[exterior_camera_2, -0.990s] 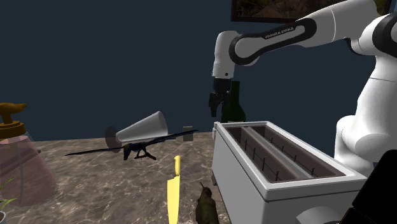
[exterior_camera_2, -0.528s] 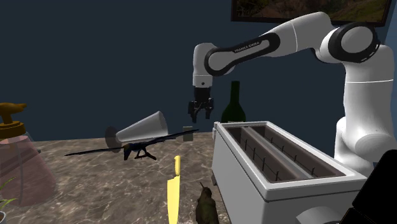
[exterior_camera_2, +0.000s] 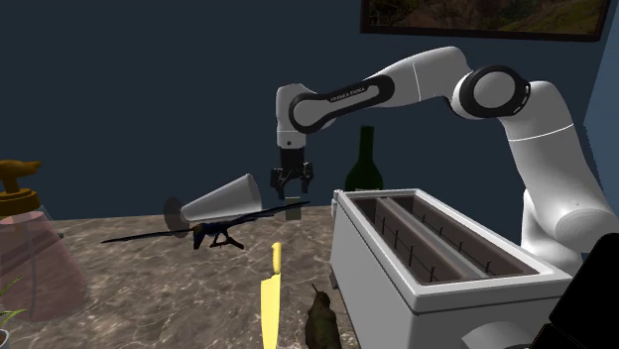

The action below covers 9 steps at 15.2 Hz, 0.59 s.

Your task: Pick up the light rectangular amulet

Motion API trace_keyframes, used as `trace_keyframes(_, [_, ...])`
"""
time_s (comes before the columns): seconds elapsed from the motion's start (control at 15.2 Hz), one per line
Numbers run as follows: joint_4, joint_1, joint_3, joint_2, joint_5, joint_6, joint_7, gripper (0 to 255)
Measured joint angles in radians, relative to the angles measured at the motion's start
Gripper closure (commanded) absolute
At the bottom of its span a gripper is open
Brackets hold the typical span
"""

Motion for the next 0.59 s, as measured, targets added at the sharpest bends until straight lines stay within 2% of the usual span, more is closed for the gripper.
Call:
trace_keyframes(0.4, [-0.044, 0.0, -0.003, 0.023, -0.004, 0.066, 0.005, 0])
trace_keyframes(0.46, [-0.046, 0.001, -0.003, 0.025, -0.004, 0.07, 0.006, 255])
trace_keyframes(0.59, [-0.045, 0.001, -0.002, 0.028, -0.005, 0.072, 0.007, 255])
